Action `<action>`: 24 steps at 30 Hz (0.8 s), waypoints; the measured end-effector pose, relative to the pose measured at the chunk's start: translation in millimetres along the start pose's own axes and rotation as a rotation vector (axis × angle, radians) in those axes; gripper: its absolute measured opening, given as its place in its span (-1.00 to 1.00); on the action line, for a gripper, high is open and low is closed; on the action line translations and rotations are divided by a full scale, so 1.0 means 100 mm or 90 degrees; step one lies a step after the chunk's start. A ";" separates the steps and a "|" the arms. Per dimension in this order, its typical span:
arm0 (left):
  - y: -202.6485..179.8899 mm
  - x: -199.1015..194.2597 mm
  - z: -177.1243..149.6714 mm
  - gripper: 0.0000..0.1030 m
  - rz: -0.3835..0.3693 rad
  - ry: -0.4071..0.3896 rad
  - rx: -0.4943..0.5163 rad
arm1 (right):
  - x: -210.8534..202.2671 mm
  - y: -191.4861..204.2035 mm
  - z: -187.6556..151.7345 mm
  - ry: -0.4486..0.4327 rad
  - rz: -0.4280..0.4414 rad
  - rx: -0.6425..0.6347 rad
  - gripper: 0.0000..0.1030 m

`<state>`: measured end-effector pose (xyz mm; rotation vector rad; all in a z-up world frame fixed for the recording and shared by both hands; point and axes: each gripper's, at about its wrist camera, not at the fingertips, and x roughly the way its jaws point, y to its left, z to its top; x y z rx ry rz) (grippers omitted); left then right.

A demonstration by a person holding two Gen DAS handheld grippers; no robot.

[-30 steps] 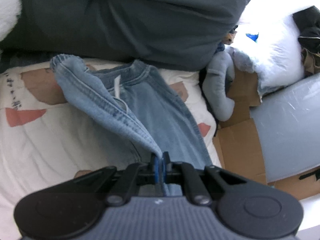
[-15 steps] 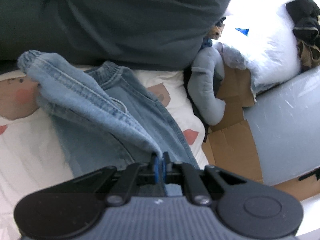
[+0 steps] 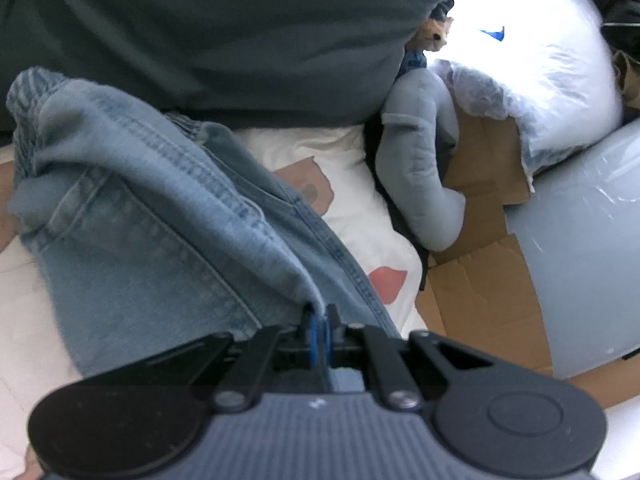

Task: Fold clothes

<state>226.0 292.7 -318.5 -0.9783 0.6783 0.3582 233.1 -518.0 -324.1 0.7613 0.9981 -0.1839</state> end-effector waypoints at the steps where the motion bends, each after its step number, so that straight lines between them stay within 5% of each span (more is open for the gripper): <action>1: 0.00 0.05 0.01 -0.93 0.000 0.002 0.000 | 0.04 0.02 0.03 -0.003 -0.007 0.001 -0.83; 24: -0.15 0.78 0.14 -0.93 0.026 0.013 -0.011 | 0.91 0.36 0.69 -0.056 -0.041 0.054 -0.83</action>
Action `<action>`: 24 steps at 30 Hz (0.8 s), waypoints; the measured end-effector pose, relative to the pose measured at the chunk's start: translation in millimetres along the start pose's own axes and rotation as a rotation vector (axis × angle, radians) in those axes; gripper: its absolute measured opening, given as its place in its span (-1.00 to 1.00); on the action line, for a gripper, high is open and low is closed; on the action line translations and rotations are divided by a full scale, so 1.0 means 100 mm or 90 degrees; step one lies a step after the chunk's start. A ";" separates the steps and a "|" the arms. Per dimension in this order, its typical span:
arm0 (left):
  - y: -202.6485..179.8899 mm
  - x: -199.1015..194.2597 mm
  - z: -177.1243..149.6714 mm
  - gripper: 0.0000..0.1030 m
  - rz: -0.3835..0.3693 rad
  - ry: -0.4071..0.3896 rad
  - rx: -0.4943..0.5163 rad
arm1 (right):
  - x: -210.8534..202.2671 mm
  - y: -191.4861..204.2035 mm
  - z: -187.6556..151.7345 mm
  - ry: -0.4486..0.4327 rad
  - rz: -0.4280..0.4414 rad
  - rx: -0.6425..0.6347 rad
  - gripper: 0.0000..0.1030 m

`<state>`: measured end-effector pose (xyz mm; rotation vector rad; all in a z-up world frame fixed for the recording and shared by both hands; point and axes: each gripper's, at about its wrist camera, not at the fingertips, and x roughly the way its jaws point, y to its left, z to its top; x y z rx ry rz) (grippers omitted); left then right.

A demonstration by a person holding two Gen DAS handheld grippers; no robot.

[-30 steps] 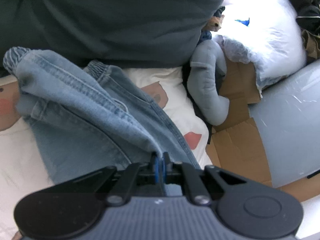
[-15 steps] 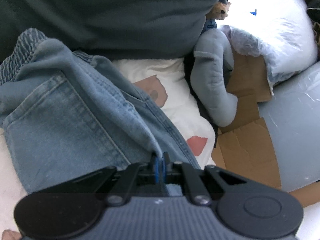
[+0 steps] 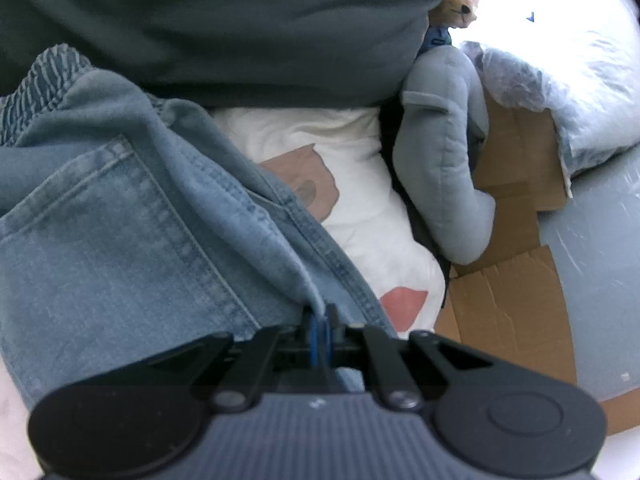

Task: Fold clothes

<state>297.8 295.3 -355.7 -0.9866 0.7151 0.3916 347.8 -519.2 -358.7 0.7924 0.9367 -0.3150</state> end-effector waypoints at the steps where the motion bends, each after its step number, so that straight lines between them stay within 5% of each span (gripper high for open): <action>1: -0.02 0.02 0.00 -0.93 -0.001 0.000 0.002 | 0.03 0.01 0.03 0.000 0.000 0.004 -0.83; 24: -0.36 0.59 0.19 -0.93 0.026 0.011 0.027 | 0.59 0.28 0.34 -0.012 -0.032 0.039 -0.83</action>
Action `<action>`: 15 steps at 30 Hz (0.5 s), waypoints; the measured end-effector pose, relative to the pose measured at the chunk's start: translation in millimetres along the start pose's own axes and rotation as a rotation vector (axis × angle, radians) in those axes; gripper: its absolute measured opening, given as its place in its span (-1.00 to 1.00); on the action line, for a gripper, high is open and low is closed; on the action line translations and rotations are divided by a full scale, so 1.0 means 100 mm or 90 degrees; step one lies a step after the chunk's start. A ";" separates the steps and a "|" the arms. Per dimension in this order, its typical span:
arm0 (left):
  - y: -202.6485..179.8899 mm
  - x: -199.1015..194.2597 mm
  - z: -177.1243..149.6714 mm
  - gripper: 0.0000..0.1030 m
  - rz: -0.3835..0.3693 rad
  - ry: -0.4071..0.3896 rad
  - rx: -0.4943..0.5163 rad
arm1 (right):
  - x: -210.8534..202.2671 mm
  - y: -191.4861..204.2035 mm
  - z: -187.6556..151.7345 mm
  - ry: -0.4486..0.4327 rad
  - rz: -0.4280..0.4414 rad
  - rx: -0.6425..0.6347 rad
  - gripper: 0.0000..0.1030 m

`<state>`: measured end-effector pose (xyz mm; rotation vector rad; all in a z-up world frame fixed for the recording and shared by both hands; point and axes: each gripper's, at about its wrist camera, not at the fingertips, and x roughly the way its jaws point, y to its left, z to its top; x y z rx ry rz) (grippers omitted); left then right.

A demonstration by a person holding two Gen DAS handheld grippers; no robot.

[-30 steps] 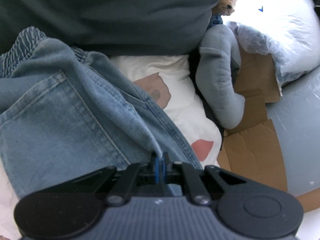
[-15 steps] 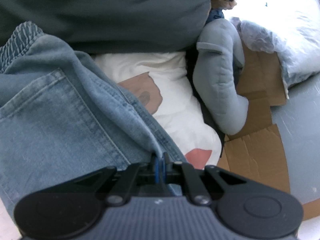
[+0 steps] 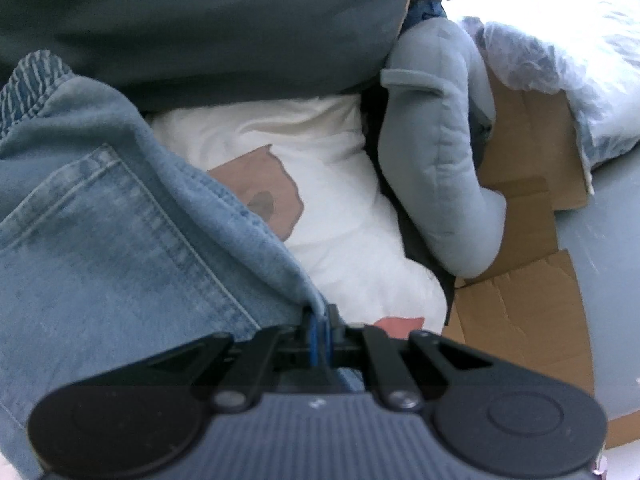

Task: Fold clothes

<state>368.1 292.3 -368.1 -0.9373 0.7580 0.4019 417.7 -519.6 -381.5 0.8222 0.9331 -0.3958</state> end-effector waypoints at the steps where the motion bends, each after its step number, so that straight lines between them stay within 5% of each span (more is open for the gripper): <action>1: -0.01 0.03 0.01 -0.93 0.002 0.001 0.001 | 0.02 0.01 0.01 0.000 -0.001 0.002 -0.83; 15: -0.11 0.24 0.08 -0.93 0.013 0.000 -0.005 | 0.21 0.13 0.09 -0.005 -0.006 0.014 -0.82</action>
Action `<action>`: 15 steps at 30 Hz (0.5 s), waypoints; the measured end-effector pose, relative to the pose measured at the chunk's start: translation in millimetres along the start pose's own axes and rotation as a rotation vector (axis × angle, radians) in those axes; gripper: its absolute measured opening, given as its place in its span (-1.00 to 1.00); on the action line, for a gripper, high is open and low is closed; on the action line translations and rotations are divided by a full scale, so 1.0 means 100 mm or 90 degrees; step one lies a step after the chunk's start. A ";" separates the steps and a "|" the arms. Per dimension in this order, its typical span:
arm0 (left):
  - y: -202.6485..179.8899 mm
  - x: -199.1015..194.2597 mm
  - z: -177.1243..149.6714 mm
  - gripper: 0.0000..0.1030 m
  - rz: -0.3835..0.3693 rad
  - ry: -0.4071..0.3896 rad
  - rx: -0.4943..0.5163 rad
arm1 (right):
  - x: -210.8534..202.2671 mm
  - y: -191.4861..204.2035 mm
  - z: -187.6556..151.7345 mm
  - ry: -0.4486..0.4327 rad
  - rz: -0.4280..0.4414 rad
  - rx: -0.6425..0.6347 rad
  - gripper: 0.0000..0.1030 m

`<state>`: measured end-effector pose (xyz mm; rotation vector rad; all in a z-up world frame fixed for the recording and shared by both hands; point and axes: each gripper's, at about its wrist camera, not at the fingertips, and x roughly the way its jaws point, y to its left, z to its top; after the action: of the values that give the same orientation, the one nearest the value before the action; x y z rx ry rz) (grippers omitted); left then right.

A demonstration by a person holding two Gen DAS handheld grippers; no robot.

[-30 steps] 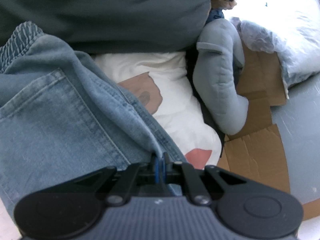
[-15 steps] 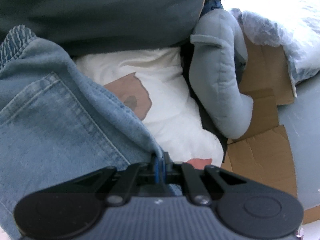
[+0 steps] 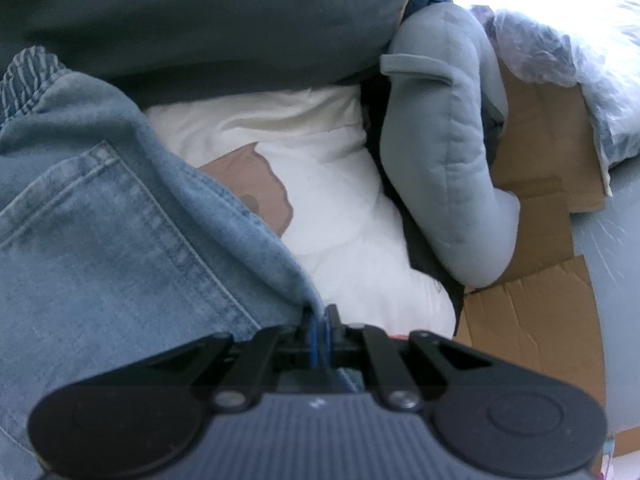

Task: Fold clothes

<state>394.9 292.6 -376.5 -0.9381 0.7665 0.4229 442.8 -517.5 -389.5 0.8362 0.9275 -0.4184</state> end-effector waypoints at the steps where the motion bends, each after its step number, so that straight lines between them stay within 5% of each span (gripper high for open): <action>1: -0.02 0.01 0.01 -0.93 -0.002 -0.002 -0.001 | 0.02 0.01 0.01 0.000 -0.001 0.003 -0.82; 8: -0.10 0.16 0.05 -0.92 0.015 0.006 0.009 | 0.12 0.01 0.03 -0.006 0.001 0.025 -0.82; 15: -0.05 0.29 0.03 -0.91 0.037 0.010 0.005 | 0.25 -0.12 0.05 0.005 0.071 0.109 -0.73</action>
<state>418.5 292.9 -393.9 -0.9139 0.8102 0.4634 451.7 -528.1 -413.9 1.0409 0.8565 -0.4011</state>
